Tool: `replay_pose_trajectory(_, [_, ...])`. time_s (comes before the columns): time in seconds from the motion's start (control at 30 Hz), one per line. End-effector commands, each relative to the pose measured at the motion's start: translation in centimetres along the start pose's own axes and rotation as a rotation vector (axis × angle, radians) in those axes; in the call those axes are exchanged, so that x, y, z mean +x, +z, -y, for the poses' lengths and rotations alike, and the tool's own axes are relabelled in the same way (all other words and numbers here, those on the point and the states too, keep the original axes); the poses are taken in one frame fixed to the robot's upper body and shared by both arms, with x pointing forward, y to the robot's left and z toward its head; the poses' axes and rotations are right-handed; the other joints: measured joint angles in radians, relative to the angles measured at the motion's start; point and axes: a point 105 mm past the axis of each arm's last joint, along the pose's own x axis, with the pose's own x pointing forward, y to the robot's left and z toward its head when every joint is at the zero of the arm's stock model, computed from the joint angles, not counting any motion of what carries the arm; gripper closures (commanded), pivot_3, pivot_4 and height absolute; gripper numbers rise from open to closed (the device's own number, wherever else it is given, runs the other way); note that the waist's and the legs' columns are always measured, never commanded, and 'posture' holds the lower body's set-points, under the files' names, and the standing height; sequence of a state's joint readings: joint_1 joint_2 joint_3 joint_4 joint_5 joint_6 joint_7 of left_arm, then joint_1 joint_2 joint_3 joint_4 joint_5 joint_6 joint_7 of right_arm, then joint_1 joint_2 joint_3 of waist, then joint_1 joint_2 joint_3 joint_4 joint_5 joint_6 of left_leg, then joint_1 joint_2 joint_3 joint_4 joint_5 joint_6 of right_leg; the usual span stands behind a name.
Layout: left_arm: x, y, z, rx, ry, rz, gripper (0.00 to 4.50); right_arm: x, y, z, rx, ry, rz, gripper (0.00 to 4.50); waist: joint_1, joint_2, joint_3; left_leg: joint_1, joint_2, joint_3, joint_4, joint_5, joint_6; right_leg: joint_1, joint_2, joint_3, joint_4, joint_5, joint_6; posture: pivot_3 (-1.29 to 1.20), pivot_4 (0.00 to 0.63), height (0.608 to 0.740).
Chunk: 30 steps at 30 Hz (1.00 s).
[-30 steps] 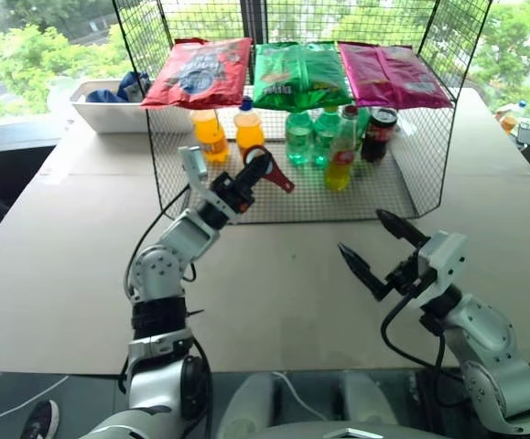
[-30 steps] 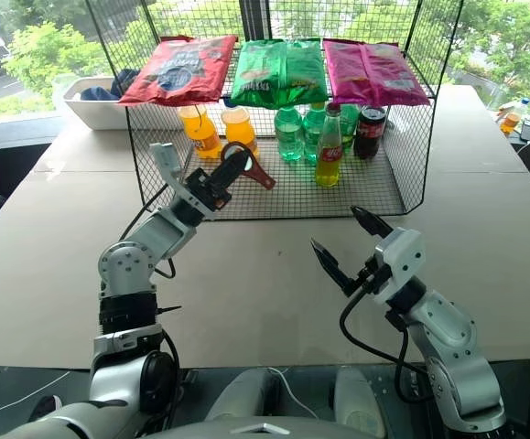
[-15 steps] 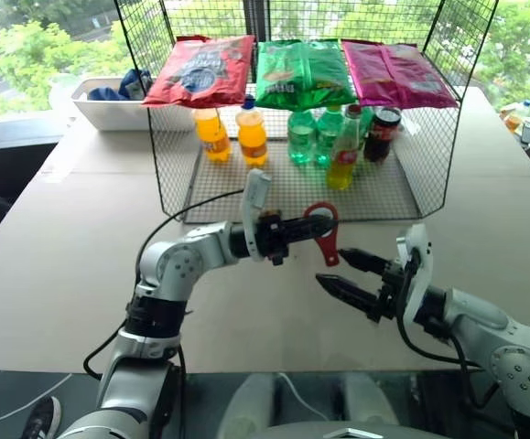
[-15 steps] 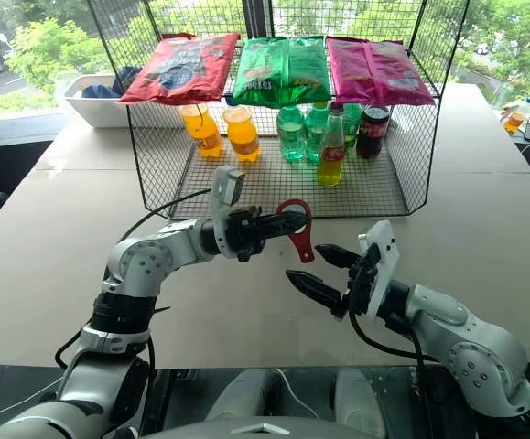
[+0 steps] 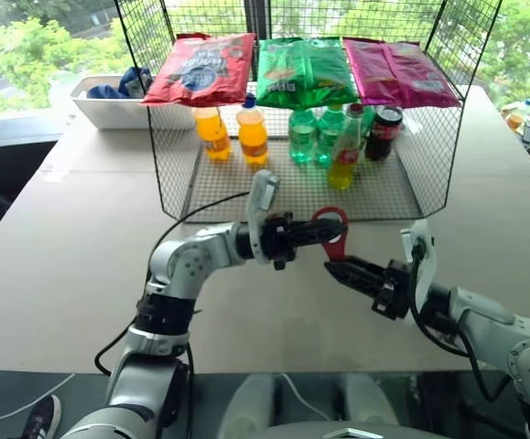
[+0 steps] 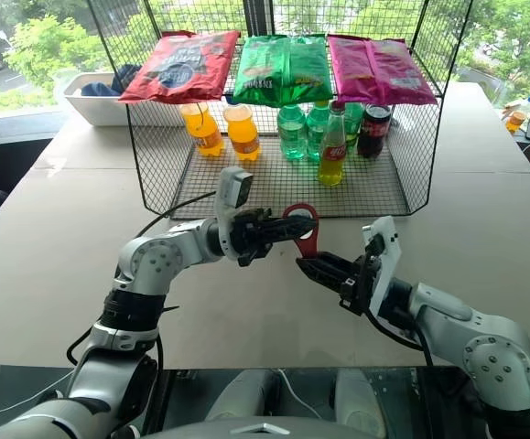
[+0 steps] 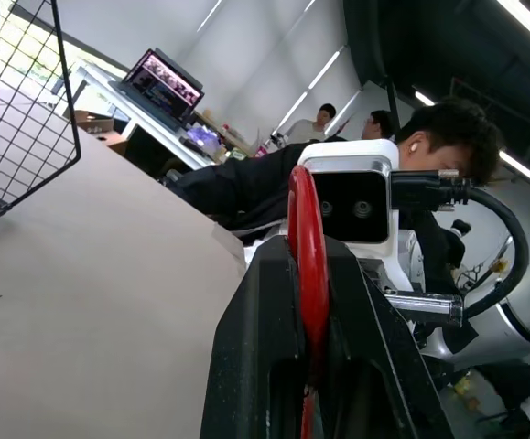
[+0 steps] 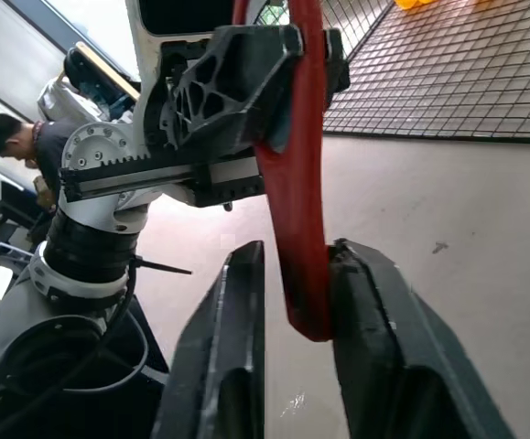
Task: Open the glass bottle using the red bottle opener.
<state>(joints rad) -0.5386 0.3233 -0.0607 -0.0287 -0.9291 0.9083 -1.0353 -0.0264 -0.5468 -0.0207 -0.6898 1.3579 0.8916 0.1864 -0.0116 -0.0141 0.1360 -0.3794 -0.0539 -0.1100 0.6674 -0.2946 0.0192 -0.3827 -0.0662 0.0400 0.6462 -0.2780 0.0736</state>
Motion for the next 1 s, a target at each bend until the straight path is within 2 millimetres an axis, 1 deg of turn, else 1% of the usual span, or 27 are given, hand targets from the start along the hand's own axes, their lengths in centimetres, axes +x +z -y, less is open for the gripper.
replay_pose_trajectory(0.03, [0.3,0.3,0.0,0.041,0.022,-0.003,4.50,0.3,-0.5,-2.4,-0.008,0.115,-0.032,4.49,0.000,0.000,0.000,0.000,0.000,0.000,0.000,0.000,0.000,0.000,0.000,0.000,0.000,0.000,0.000,0.00,0.150,0.740])
replay_pose_trajectory(0.23, [0.3,0.5,0.1,0.025,0.012,0.021,4.50,-0.1,-1.5,-2.3,-0.018,0.120,-0.093,4.49,0.001,0.000,0.000,0.000,0.000,0.000,0.001,0.000,0.000,0.000,0.000,0.000,0.000,0.000,0.000,0.00,0.150,0.740])
replay_pose_trajectory(0.33, [0.3,0.5,0.2,0.017,0.012,0.023,4.50,-0.2,-1.4,-2.1,-0.016,0.108,-0.091,4.49,0.000,0.000,0.000,0.000,0.000,0.000,0.001,0.000,0.000,0.000,0.000,0.000,0.000,0.000,0.000,0.00,0.150,0.740])
replay_pose_trajectory(0.43, [0.3,0.9,-0.2,0.039,0.044,0.050,4.50,-0.4,-0.9,-1.6,0.005,0.086,-0.055,4.49,0.001,0.000,0.000,0.000,0.000,0.000,0.001,0.000,0.000,0.000,0.000,0.000,0.000,0.000,0.000,0.00,0.150,0.740])
replay_pose_trajectory(0.47, [0.3,1.0,-0.2,0.044,0.049,0.051,3.94,-0.5,-0.7,-1.5,0.009,0.080,-0.045,4.50,0.001,0.000,0.000,0.000,0.000,-0.001,0.001,0.000,0.000,0.001,0.000,0.000,0.000,0.000,0.000,0.00,0.150,0.740])
replay_pose_trajectory(0.53, [0.1,1.2,-0.5,0.050,0.071,0.062,3.12,-0.8,-0.3,-0.6,0.020,0.034,-0.009,4.50,0.001,0.000,0.000,0.000,0.000,-0.001,0.001,0.000,0.000,0.001,0.000,0.000,0.000,0.000,0.000,0.00,0.150,0.740])
replay_pose_trajectory(0.57, [-0.1,1.5,-0.9,0.058,0.095,0.078,2.85,-1.1,0.0,0.0,0.028,0.004,0.020,4.50,0.001,0.000,0.000,0.000,0.000,-0.001,0.001,0.000,0.000,0.001,0.000,0.000,0.000,0.000,0.000,0.00,0.150,0.740])
replay_pose_trajectory(0.6, [-0.4,1.9,-1.2,0.060,0.116,0.097,2.56,-1.6,0.3,1.0,0.037,-0.043,0.055,4.50,0.002,0.000,0.000,0.000,0.000,-0.001,0.001,0.000,0.000,0.001,0.000,0.000,0.000,0.000,0.000,0.00,0.150,0.740])
replay_pose_trajectory(0.63, [-0.5,2.1,-1.4,0.062,0.130,0.109,2.07,-1.9,0.4,1.6,0.042,-0.074,0.078,4.50,0.003,0.000,0.000,0.000,0.000,-0.001,0.001,0.000,0.000,0.001,0.000,-0.001,0.000,0.000,0.000,0.00,0.150,0.740])
replay_pose_trajectory(0.67, [-0.8,2.3,-1.7,0.073,0.153,0.118,1.67,-2.5,0.4,2.6,0.054,-0.122,0.101,4.50,0.004,0.000,0.000,0.000,0.000,-0.001,0.001,0.000,0.000,0.001,0.000,-0.001,0.000,0.000,0.000,0.00,0.150,0.740])
replay_pose_trajectory(0.73, [-1.2,2.8,-2.2,0.090,0.189,0.139,0.67,-3.9,0.7,4.3,0.035,-0.221,0.166,4.50,0.005,0.000,0.000,0.000,-0.001,-0.001,0.001,0.000,0.000,0.001,0.000,-0.001,0.000,0.000,0.000,0.00,0.150,0.740])
replay_pose_trajectory(0.8, [-1.4,3.5,-3.1,0.126,0.242,0.169,0.08,-5.0,1.6,6.1,-0.005,-0.344,0.263,4.50,0.005,0.000,0.000,0.000,-0.001,-0.001,0.001,0.000,0.000,0.001,0.000,-0.001,0.000,0.000,0.000,0.00,0.150,0.740])
replay_pose_trajectory(0.83, [-1.2,4.0,-3.9,0.175,0.293,0.185,0.08,-5.8,2.5,7.4,-0.033,-0.432,0.334,4.50,0.004,0.000,0.000,0.000,-0.001,-0.001,0.001,0.000,0.000,0.001,0.000,0.000,0.000,0.000,0.000,0.00,0.150,0.740])
replay_pose_trajectory(0.9, [-0.7,5.0,-5.6,0.275,0.391,0.228,0.08,-7.1,3.9,9.0,-0.073,-0.563,0.450,4.50,0.010,0.000,0.000,0.000,-0.001,-0.001,0.001,0.000,0.000,0.001,0.000,-0.001,0.001,0.000,0.000,0.00,0.150,0.740])
replay_pose_trajectory(0.93, [-0.5,5.3,-6.3,0.322,0.431,0.234,0.08,-7.5,4.4,9.5,-0.087,-0.604,0.490,4.50,0.012,0.000,0.000,0.000,-0.001,-0.001,0.002,0.000,0.000,0.001,0.000,-0.001,0.001,0.000,0.000,0.00,0.150,0.740])
replay_pose_trajectory(1.0, [0.2,5.7,-8.2,0.494,0.549,0.190,0.08,-8.1,5.3,10.1,-0.111,-0.669,0.559,4.50,0.016,0.000,0.000,0.000,-0.002,-0.001,0.001,0.000,0.000,0.001,0.000,0.000,0.001,0.000,0.001,0.00,0.150,0.740])
